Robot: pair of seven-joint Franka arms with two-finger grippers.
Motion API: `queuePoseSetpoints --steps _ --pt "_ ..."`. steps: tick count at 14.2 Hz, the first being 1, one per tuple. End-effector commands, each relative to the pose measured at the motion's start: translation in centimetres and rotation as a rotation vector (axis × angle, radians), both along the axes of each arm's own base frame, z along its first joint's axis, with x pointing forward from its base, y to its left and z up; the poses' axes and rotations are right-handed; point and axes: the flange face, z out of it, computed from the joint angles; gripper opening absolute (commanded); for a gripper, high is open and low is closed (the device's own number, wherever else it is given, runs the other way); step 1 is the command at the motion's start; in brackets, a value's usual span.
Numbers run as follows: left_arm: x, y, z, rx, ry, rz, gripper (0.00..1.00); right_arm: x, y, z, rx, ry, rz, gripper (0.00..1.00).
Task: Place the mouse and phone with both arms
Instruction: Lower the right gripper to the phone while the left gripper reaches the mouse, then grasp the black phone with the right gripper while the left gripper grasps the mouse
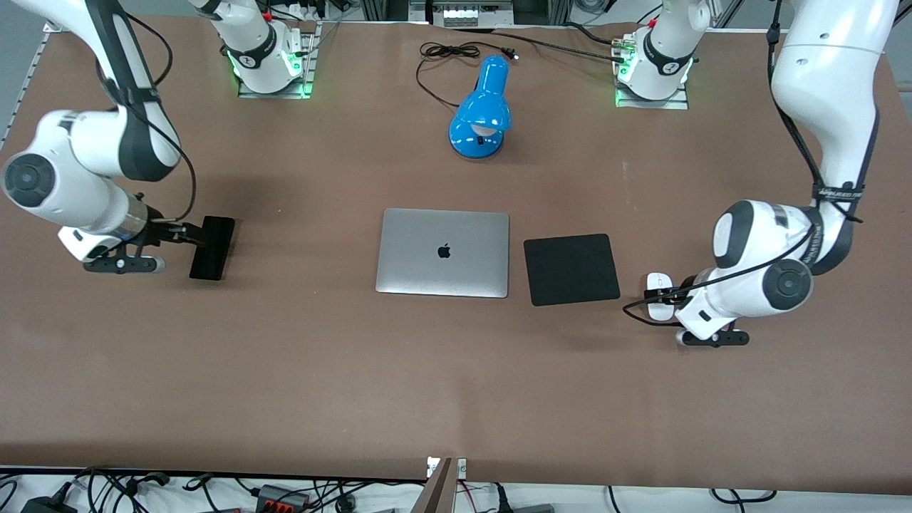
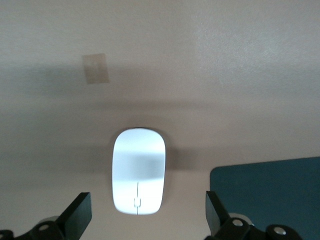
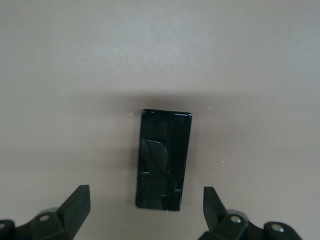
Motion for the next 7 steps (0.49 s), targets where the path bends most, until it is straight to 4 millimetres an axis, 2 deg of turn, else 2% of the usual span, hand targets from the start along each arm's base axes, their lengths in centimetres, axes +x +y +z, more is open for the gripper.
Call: queuePoseSetpoints --steps 1,3,7 --pt "-0.5 -0.2 -2.2 -0.003 -0.011 -0.064 1.0 -0.5 -1.8 -4.4 0.004 0.008 -0.053 1.0" --pt "-0.5 0.2 -3.2 -0.014 -0.008 -0.106 1.0 -0.9 -2.5 -7.0 0.003 0.035 -0.134 1.0" --pt "-0.8 -0.1 -4.0 -0.016 0.006 -0.115 1.0 -1.4 -2.4 -10.4 0.041 0.069 -0.215 1.0"
